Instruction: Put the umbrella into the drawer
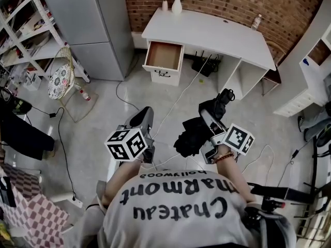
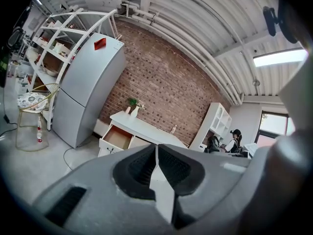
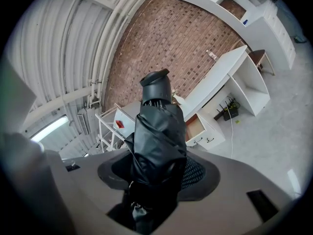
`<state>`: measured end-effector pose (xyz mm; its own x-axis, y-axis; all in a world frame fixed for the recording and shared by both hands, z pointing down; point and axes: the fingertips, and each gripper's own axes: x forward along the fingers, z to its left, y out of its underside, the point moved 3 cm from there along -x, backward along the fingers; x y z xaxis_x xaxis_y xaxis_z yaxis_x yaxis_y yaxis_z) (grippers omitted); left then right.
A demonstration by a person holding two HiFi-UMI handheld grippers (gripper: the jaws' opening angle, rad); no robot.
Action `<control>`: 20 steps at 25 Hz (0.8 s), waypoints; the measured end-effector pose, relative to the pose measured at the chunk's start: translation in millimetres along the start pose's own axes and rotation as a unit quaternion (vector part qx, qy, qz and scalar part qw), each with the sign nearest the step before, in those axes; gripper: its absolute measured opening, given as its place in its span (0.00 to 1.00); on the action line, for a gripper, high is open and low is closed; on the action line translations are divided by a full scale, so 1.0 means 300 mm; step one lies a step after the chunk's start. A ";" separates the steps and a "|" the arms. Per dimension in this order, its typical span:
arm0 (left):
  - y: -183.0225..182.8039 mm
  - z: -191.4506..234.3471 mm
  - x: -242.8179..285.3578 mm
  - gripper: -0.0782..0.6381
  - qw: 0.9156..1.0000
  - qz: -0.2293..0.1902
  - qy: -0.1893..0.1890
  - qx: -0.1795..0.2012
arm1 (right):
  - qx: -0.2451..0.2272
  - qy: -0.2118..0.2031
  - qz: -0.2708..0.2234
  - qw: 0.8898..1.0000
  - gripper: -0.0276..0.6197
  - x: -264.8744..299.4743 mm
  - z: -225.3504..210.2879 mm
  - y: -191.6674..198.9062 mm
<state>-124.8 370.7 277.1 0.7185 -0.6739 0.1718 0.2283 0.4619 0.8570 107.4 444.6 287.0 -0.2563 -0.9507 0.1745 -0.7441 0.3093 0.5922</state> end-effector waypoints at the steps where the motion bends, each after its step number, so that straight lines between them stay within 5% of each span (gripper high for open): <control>1: -0.001 0.006 0.010 0.15 1.000 0.002 0.002 -0.001 | 0.012 0.011 0.000 1.000 0.40 0.005 -0.016 0.000; 12: 0.011 0.097 0.135 0.15 0.999 0.024 -0.010 -0.024 | 0.065 0.047 0.025 0.996 0.40 0.149 -0.126 -0.034; 20: -0.110 0.197 0.317 0.15 0.999 -0.004 -0.042 -0.025 | 0.068 0.008 0.041 0.997 0.40 0.427 -0.169 -0.196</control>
<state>-102.8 257.3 293.8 0.6599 -0.7222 0.2074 0.2667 0.4832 0.8339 149.6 303.5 314.3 -0.3114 -0.9217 0.2314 -0.7983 0.3858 0.4625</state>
